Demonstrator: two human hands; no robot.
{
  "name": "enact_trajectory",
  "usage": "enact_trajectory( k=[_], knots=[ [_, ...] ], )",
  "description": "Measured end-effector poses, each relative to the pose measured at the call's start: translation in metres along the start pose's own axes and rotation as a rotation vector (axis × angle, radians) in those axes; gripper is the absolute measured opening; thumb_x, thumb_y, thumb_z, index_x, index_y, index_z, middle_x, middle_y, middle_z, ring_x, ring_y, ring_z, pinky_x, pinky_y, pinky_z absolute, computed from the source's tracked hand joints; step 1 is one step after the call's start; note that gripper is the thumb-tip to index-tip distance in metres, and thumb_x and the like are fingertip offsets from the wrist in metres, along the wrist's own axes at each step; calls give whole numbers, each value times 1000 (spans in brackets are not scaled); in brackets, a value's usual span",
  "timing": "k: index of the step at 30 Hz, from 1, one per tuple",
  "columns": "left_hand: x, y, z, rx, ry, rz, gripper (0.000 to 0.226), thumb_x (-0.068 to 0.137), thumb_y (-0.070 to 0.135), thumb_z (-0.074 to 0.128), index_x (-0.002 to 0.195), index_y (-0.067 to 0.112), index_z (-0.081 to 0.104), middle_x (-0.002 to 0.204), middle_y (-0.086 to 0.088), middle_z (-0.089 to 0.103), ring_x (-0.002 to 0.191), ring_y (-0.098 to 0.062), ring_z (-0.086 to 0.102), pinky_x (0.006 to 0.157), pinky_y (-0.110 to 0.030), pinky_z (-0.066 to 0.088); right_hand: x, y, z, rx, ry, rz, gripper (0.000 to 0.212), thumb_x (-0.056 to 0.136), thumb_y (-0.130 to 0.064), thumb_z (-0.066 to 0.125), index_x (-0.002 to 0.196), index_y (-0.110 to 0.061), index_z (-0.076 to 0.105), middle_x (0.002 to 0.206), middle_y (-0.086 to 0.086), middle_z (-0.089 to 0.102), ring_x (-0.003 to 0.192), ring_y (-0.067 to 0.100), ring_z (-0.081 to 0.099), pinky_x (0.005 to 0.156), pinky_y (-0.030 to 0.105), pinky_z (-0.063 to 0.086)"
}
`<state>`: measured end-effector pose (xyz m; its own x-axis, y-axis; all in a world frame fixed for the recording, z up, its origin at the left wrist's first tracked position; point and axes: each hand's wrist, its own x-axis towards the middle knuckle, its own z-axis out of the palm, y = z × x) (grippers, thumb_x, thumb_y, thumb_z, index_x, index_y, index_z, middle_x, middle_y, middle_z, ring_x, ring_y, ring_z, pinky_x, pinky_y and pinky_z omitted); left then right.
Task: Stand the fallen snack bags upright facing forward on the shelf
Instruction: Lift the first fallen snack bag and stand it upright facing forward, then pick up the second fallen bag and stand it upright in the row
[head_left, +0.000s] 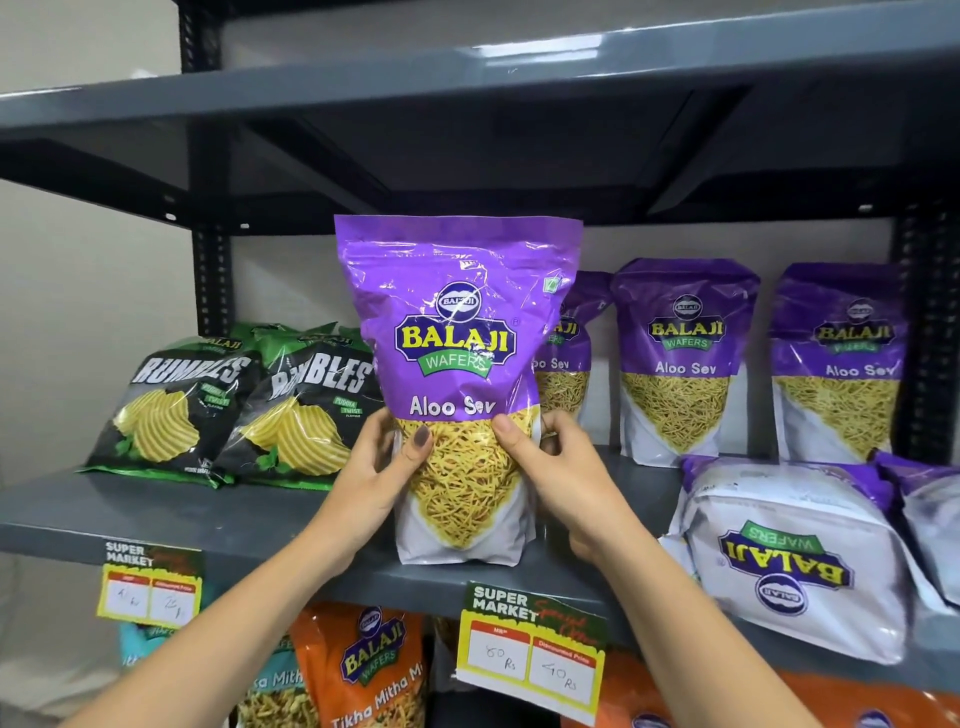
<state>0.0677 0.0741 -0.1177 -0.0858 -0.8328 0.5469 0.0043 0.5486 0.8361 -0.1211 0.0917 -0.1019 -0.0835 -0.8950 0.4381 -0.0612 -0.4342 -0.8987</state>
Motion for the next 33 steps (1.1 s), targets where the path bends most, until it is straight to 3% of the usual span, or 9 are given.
enact_trajectory(
  k=[4, 7, 9, 11, 16, 21, 25, 28, 33],
  knots=[
    [-14, 9, 11, 45, 163, 57, 126, 36, 97, 46, 144, 37, 21, 141, 17, 42, 124, -2, 46, 102, -26, 34, -13, -17, -2, -118, -49, 58, 51, 81, -57, 59, 104, -13, 51, 85, -8, 57, 82, 7, 56, 74, 25, 45],
    [-34, 26, 33, 52, 387, 520, 78, 68, 88, 33, 133, 46, 28, 136, 16, 41, 122, -7, 44, 100, -34, 34, -29, -44, -27, -382, -33, -32, 55, 85, -65, 43, 119, -22, 51, 97, -8, 61, 91, 6, 58, 78, 25, 42],
    [-48, 42, 54, 84, 320, 800, 53, 83, 73, 35, 127, 43, 41, 125, 5, 53, 108, -18, 54, 86, -31, 41, -46, -72, -60, -467, 92, -200, 39, 86, -56, 51, 107, -25, 60, 94, 0, 69, 90, 15, 64, 79, 30, 49],
    [-58, 56, 77, 192, 89, 883, 39, 90, 58, 40, 118, 35, 52, 104, 4, 63, 89, -19, 61, 76, -29, 45, -60, -95, -100, -557, 206, -280, 28, 83, -52, 56, 91, -27, 65, 86, 6, 73, 84, 24, 68, 77, 39, 51],
    [-15, 59, 144, 479, -251, 189, 41, 81, 67, 41, 99, 33, 54, 72, -4, 71, 60, -23, 68, 64, -39, 55, -74, -95, -194, -1054, 398, 77, 49, 77, -68, 43, 79, -22, 61, 68, 3, 71, 68, 30, 67, 72, 42, 55],
    [28, 47, 196, 570, -580, -444, 79, 81, 78, 21, 132, 21, 42, 87, -10, 60, 56, -21, 60, 56, -23, 43, -81, -73, -213, -1066, 279, 459, 55, 90, -61, 37, 97, -10, 59, 72, 15, 70, 51, 32, 69, 46, 30, 49],
    [31, 44, 220, 495, -719, -531, 71, 74, 84, 31, 100, 24, 58, 86, -7, 61, 70, -20, 58, 63, -26, 48, -86, -65, -198, -823, 290, 467, 60, 85, -64, 44, 98, -7, 54, 75, 11, 55, 49, 26, 56, 41, 26, 49],
    [30, 40, 225, 438, -721, -528, 73, 70, 78, 52, 116, 22, 63, 111, -5, 69, 98, -23, 66, 76, -31, 48, -85, -60, -198, -766, 311, 400, 57, 83, -63, 49, 98, -8, 53, 63, 7, 48, 46, 22, 50, 41, 28, 48],
    [26, 34, 217, 324, -586, -360, 30, 80, 54, 64, 75, 24, 63, 53, 13, 65, 48, -5, 61, 44, -14, 40, -87, -57, -198, -643, 259, 308, 43, 83, -53, 60, 106, -17, 56, 71, 7, 48, 51, 17, 44, 43, 27, 47]
  ],
)
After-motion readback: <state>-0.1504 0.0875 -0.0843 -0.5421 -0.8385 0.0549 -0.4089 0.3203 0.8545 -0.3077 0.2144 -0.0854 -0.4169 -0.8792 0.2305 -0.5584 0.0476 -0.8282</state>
